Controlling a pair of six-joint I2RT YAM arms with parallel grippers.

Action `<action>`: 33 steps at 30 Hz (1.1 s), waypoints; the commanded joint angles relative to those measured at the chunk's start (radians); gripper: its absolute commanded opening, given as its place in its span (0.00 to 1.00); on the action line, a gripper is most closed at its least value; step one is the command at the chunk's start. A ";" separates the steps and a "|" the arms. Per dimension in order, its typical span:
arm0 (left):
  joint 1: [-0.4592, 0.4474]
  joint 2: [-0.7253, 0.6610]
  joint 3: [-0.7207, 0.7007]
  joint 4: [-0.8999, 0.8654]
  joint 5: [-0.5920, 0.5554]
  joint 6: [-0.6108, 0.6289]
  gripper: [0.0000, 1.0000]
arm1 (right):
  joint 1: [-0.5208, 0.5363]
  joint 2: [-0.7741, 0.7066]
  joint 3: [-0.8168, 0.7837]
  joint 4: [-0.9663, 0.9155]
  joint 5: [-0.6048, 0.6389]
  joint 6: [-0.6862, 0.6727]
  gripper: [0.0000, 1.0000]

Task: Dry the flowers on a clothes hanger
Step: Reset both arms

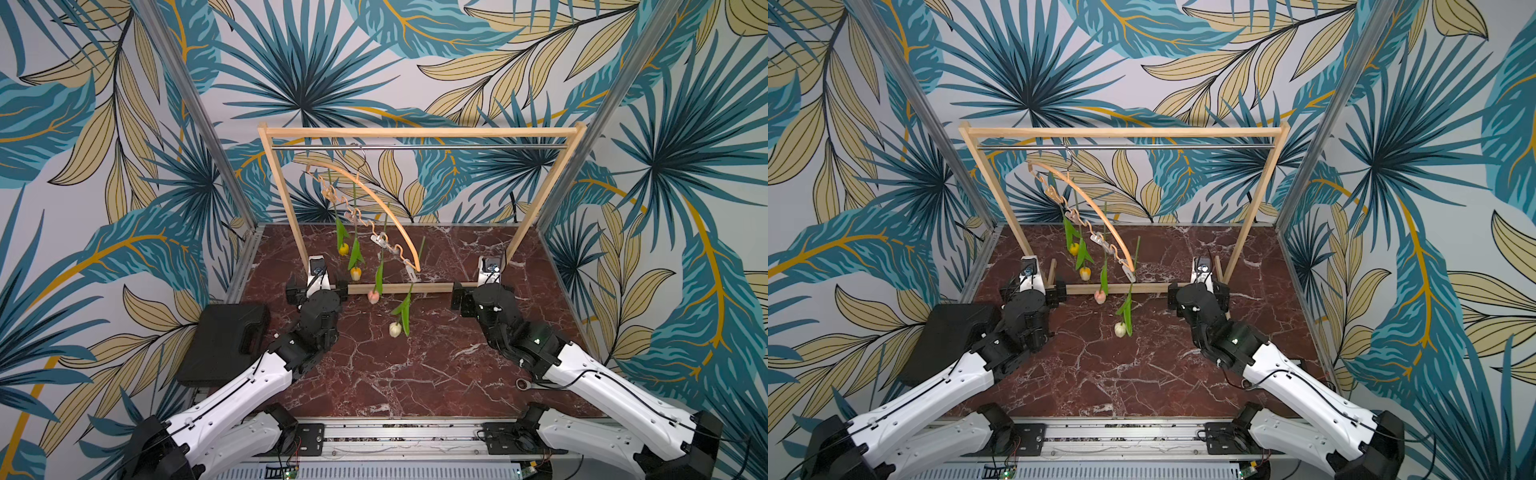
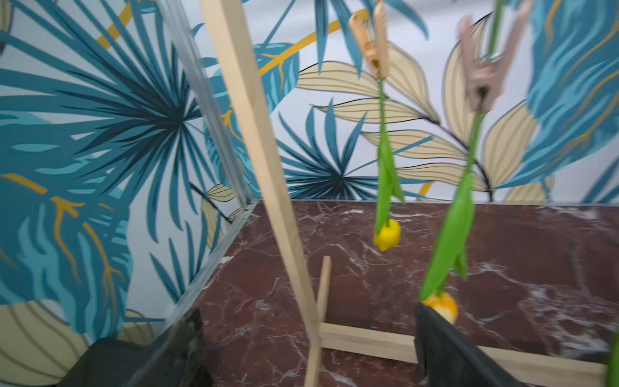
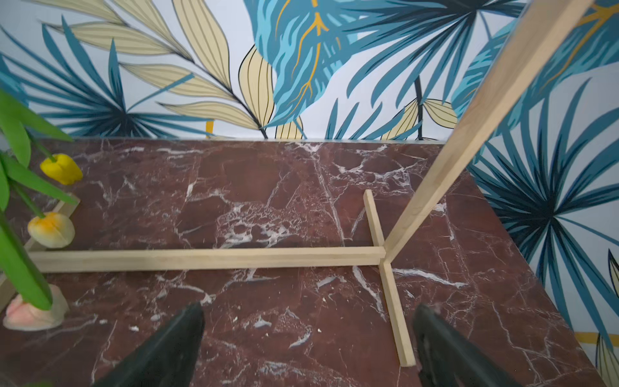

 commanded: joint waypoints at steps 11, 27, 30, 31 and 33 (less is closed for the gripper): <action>0.331 0.186 -0.252 0.489 0.112 -0.013 1.00 | -0.248 0.067 -0.238 0.315 0.252 0.084 1.00; 0.432 0.541 -0.346 1.001 0.428 0.091 1.00 | -0.549 0.387 -0.370 0.799 -0.074 -0.169 1.00; 0.499 0.608 -0.391 1.106 0.609 0.062 1.00 | -0.622 0.414 -0.373 0.870 -0.364 -0.261 1.00; 0.512 0.646 -0.391 1.177 0.614 0.060 1.00 | -0.649 0.438 -0.400 0.949 -0.425 -0.258 1.00; 0.523 0.587 -0.370 1.043 0.621 0.030 1.00 | -0.695 0.509 -0.445 1.096 -0.489 -0.237 1.00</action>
